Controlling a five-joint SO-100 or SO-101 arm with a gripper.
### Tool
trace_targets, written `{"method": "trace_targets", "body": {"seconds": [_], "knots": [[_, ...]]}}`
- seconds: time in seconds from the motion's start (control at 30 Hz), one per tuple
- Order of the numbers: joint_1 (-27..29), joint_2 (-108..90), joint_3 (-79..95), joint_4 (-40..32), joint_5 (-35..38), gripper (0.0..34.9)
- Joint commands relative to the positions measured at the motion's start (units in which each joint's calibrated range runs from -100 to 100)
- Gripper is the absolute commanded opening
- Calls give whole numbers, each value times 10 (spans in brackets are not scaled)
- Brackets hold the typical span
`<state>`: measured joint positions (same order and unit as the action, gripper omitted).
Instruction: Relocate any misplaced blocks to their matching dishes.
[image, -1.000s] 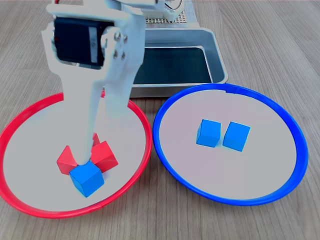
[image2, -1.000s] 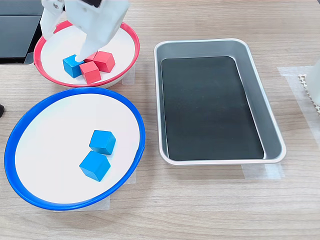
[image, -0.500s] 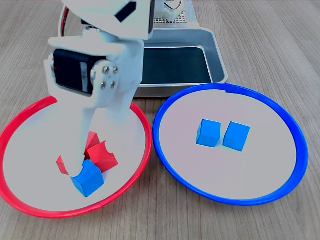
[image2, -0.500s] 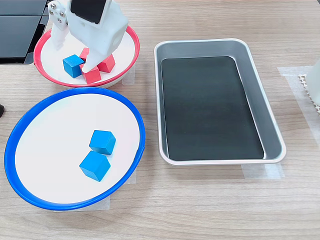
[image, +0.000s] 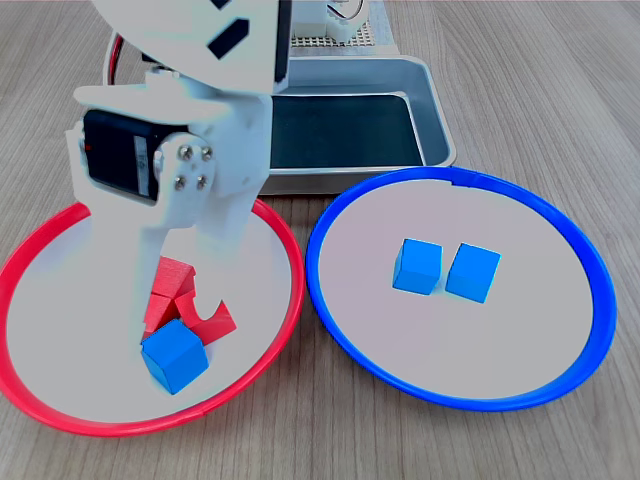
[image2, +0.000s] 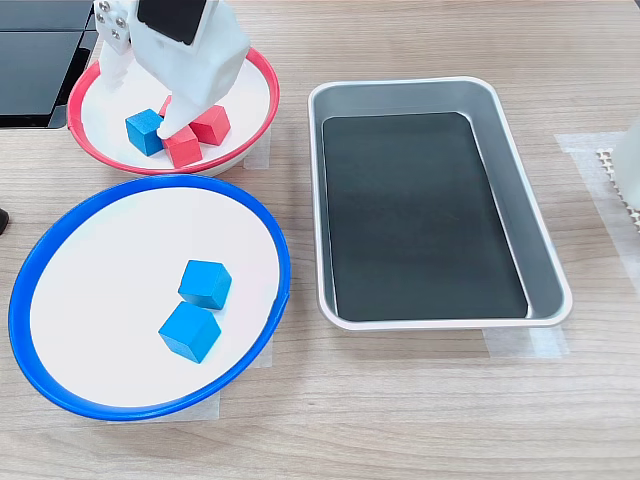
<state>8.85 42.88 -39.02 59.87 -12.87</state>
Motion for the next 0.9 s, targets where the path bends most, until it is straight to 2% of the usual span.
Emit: {"method": "trace_targets", "body": {"seconds": [0.0,0.37,0.73,0.87], "knots": [[-12,-9,-24,-3,-4,187],[-24,13,-41,-11,-14,187],[-4,35,-44,-25,-14,192],[4,35,-47,-8,-14,196]]}}
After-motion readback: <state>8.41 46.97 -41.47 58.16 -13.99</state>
